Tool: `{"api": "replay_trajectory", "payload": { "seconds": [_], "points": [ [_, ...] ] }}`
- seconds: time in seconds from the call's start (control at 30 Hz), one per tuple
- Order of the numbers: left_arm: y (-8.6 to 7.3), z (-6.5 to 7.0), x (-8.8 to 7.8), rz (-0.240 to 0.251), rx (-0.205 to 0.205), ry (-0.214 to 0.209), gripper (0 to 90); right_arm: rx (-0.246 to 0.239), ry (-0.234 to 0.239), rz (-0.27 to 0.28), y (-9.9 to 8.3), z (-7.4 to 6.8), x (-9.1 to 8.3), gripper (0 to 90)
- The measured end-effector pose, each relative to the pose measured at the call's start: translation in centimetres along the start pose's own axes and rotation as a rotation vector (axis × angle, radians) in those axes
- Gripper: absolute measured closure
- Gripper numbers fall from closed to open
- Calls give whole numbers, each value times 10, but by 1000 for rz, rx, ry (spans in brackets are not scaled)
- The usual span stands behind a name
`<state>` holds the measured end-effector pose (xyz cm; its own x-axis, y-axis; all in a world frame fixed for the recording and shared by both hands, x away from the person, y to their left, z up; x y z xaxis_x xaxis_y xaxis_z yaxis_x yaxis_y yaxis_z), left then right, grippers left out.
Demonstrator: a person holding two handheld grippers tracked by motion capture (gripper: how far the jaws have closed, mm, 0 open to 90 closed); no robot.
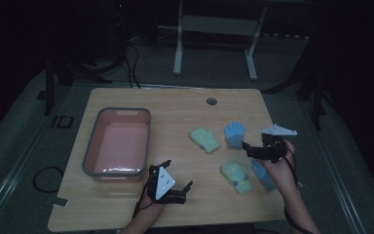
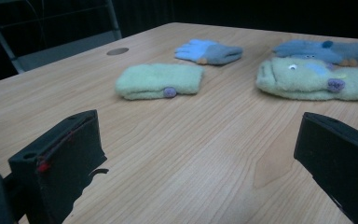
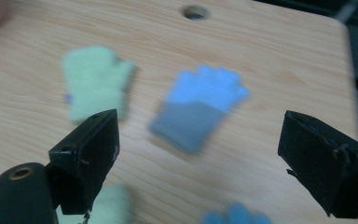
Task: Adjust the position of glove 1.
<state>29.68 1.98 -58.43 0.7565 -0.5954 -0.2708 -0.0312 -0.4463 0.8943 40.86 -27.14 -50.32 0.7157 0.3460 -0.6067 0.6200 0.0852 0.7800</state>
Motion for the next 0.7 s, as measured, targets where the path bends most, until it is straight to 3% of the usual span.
{"api": "replay_trajectory", "payload": {
  "seconds": [0.03,0.13,0.23,0.33,0.5,0.7],
  "points": [
    [0,0,0,1,3,-1,13,-35,51,3,3,-10,5,141],
    [0,0,0,1,4,-1,13,-64,101,-20,6,-23,15,164],
    [0,0,0,1,3,-1,13,-69,108,-21,7,-25,18,176],
    [0,0,0,3,2,-4,13,-105,138,-39,11,-35,31,211],
    [0,-1,0,6,-8,-6,13,-123,161,-44,17,-45,45,248],
    [0,0,0,8,-6,-8,13,-139,192,-86,22,-58,62,264]
  ]
}}
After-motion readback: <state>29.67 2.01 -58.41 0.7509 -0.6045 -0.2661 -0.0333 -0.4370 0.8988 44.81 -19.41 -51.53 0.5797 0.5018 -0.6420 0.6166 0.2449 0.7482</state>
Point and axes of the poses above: each handheld gripper's, and its own axes: x roughly forward along the jaws, y roughly out of its top, z roughly to its right, the point moved 6 cm from there along x, roughly forward along the jaws, and after that the axes turned 15 degrees about x, right-handed, at the moved point
